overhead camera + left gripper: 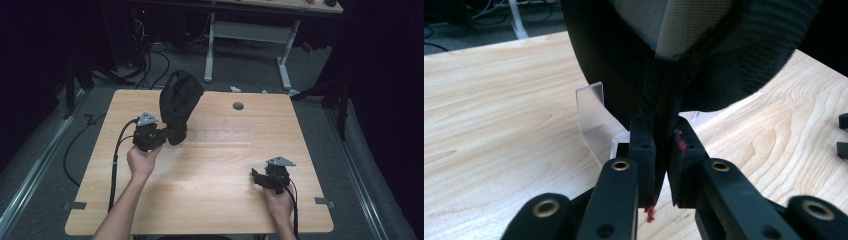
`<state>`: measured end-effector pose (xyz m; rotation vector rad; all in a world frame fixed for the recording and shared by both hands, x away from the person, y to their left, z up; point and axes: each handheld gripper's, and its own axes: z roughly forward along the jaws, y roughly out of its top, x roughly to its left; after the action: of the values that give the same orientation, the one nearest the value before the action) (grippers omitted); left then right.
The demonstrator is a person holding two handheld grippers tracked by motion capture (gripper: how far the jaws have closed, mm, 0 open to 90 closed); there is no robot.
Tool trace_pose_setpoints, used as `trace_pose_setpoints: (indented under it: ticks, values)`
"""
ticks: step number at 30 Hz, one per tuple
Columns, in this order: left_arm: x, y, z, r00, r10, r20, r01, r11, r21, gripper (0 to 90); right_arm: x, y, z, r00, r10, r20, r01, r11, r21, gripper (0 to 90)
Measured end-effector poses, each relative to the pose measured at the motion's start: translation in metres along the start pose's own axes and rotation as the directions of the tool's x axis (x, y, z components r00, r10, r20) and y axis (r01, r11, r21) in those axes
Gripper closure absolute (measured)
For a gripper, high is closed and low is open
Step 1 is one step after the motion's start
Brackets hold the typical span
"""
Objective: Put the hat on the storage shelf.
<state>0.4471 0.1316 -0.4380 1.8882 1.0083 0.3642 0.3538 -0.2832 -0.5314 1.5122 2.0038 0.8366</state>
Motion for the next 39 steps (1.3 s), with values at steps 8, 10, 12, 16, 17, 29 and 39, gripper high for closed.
trace_pose_setpoints:
  ticks: [8, 10, 12, 16, 17, 29, 39]
  values:
    - [0.001, -0.002, -0.004, 0.9999, -0.017, 0.001, 0.017, 0.9998, 0.009, 72.4, 0.000, 0.000, 0.000, 1.0000, 0.002, -0.001, -0.002, 1.000, 0.001, 29.5]
    - [0.001, -0.002, -0.005, 0.9997, -0.023, -0.001, 0.023, 0.9997, 0.006, 66.7, 0.000, 0.000, 0.000, 1.0000, 0.002, -0.001, -0.002, 1.000, 0.001, 29.5]
    - [0.002, -0.003, -0.006, 0.9996, -0.027, -0.005, 0.027, 0.9996, 0.010, 61.7, 0.000, 0.000, 0.000, 1.0000, 0.001, -0.002, -0.001, 1.000, 0.000, 29.5]
    - [0.002, -0.003, -0.007, 0.9995, -0.030, -0.004, 0.030, 0.9994, 0.016, 52.2, 0.000, 0.000, 0.000, 1.0000, 0.000, -0.002, 0.000, 1.000, 0.000, 29.5]
    - [0.002, -0.004, -0.008, 0.9998, -0.021, -0.006, 0.021, 0.9995, 0.023, 50.5, 0.000, 0.000, 0.000, 1.0000, 0.002, -0.001, -0.002, 1.000, 0.001, 29.5]
    - [0.004, -0.008, -0.023, 0.9997, -0.023, -0.005, 0.023, 0.9994, 0.025, 42.8, 0.000, 0.000, 0.000, 1.0000, 0.002, -0.001, -0.002, 1.000, 0.001, 29.5]
    - [0.005, -0.012, -0.043, 0.9998, -0.018, 0.000, 0.018, 0.9998, 0.011, 40.2, 0.000, 0.000, 0.000, 1.0000, 0.001, -0.002, -0.001, 1.000, 0.001, 29.5]
